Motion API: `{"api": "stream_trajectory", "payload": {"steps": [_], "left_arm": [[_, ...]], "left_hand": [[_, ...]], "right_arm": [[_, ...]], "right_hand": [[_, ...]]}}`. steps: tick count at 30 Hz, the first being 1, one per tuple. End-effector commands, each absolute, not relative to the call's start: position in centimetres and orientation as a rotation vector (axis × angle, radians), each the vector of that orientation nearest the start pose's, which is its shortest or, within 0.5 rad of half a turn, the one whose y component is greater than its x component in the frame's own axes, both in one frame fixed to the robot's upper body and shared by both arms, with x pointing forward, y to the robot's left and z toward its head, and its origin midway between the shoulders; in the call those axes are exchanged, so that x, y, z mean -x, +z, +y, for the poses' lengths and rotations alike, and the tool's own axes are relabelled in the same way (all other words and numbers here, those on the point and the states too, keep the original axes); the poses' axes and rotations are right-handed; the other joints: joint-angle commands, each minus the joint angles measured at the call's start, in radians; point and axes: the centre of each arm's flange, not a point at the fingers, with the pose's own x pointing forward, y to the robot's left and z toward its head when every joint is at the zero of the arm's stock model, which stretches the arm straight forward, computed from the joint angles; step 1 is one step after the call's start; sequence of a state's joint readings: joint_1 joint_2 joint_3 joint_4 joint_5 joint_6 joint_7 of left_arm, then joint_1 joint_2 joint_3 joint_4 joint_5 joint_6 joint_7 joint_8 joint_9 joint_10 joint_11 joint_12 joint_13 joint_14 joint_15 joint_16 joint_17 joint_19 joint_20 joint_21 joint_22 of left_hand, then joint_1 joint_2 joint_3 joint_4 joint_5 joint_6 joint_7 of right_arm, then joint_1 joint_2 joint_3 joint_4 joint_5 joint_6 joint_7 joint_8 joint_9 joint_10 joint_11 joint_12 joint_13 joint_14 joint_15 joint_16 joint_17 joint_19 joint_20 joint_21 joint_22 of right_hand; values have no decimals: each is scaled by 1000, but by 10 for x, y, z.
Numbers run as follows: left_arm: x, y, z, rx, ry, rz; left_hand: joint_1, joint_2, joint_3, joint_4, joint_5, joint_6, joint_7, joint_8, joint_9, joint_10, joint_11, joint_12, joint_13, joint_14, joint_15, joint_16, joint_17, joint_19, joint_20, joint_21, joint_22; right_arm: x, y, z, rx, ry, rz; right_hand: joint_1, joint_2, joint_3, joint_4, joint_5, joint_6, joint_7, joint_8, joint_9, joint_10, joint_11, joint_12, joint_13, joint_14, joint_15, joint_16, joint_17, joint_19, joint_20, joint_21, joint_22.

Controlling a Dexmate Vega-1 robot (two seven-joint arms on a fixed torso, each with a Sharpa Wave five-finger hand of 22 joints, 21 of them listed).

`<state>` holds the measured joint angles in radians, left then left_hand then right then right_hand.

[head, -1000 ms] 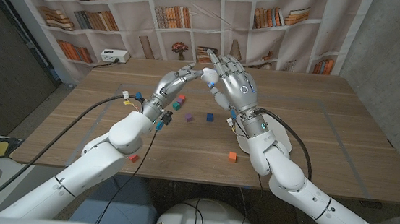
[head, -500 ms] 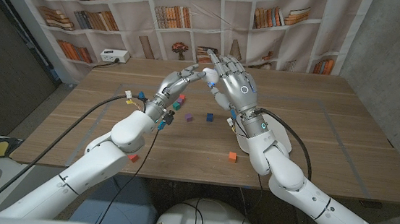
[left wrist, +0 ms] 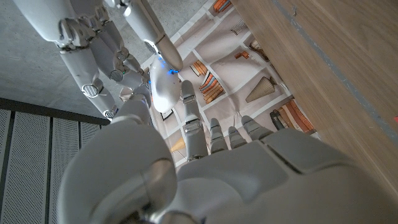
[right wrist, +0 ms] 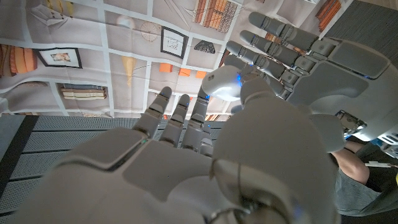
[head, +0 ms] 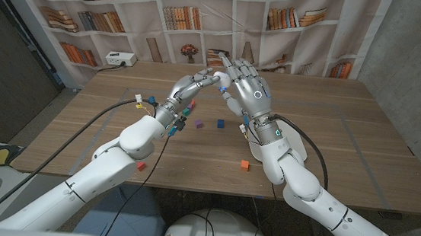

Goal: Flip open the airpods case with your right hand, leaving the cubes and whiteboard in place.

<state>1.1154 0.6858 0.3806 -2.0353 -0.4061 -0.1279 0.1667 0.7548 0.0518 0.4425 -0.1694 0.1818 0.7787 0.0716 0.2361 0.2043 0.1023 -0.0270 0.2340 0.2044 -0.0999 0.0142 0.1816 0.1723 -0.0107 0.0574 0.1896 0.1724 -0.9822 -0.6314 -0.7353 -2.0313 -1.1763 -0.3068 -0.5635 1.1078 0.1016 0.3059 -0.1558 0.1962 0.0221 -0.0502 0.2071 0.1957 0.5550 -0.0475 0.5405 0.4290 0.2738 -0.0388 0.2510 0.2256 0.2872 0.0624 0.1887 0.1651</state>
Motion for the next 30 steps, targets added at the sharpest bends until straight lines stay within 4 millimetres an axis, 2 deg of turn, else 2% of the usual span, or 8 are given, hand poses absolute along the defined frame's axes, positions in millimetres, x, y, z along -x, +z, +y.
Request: {"api": "stream_trajectory", "payload": {"steps": [1, 9, 10, 13, 16, 25, 30], "left_arm": [[-501, 9, 170, -218, -387, -779], [-501, 8, 169, -194, -379, -797], [-501, 8, 170, -201, -378, -799], [-501, 8, 170, -188, -389, -797], [-501, 8, 171, -185, -391, -795], [-499, 6, 172, -180, -392, -788], [-498, 6, 172, -207, -388, -774]], "left_hand": [[15, 6, 3, 4, -1, 16, 3, -1, 1, 11, 4, 6, 2, -1, 9, 3, 3, 2, 8, 0, 0], [36, 25, 8, 3, 0, 77, 2, 9, -3, 63, -15, 22, 1, 11, -8, 7, 2, 4, -3, 2, 0], [39, 26, 8, 3, 0, 84, 3, 9, -4, 75, -9, 26, 1, 19, -8, 9, 2, 7, -4, 3, 0], [44, 28, 8, 2, 1, 100, -1, 11, -5, 83, -20, 27, 0, 25, -17, 10, 2, 10, -14, 3, 0], [50, 31, 10, 0, 2, 110, -6, 12, -6, 89, -18, 29, 0, 27, -16, 10, 2, 11, -10, 3, 0], [70, 42, 16, -3, 5, 143, -1, 15, -7, 112, -23, 32, -1, 33, -14, 9, 1, 17, -10, 4, 0], [76, 39, 15, -4, 6, 163, 0, 18, -7, 119, -31, 33, -1, 35, -23, 9, 1, 19, -23, 4, 0]], "right_arm": [[-458, -6, -87, 1371, -463, -1348], [-458, -7, -87, 1368, -463, -1346], [-458, -7, -87, 1369, -461, -1344], [-457, -7, -86, 1367, -461, -1343], [-457, -8, -86, 1369, -462, -1342], [-455, -8, -84, 1367, -461, -1349], [-454, -7, -84, 1368, -463, -1348]], "right_hand": [[11, 10, -3, -4, 6, 31, -13, 10, 1, 113, -103, 11, 2, 10, -130, 0, 3, 9, -1, 0, 2], [14, 10, -5, -4, 6, 39, -17, 10, 1, 115, -99, 13, 2, 11, -129, -1, 4, 11, -1, 0, 2], [15, 10, -5, -4, 6, 40, -17, 10, 1, 112, -103, 12, 2, 11, -129, -1, 4, 11, -3, 0, 2], [16, 11, -5, -3, 6, 41, -19, 9, 1, 114, -99, 14, 3, 10, -129, -2, 4, 13, -4, 0, 2], [17, 11, -6, -3, 7, 43, -21, 9, 1, 112, -103, 14, 3, 4, -127, -5, 5, 14, -5, 0, 2], [22, 11, -7, -4, 8, 49, -21, 8, 1, 111, -103, 16, 3, 4, -128, -7, 5, 15, -6, 0, 2], [23, 11, -8, -3, 8, 51, -21, 7, 1, 114, -102, 16, 1, 4, -130, -7, 5, 16, -7, 0, 2]]}}
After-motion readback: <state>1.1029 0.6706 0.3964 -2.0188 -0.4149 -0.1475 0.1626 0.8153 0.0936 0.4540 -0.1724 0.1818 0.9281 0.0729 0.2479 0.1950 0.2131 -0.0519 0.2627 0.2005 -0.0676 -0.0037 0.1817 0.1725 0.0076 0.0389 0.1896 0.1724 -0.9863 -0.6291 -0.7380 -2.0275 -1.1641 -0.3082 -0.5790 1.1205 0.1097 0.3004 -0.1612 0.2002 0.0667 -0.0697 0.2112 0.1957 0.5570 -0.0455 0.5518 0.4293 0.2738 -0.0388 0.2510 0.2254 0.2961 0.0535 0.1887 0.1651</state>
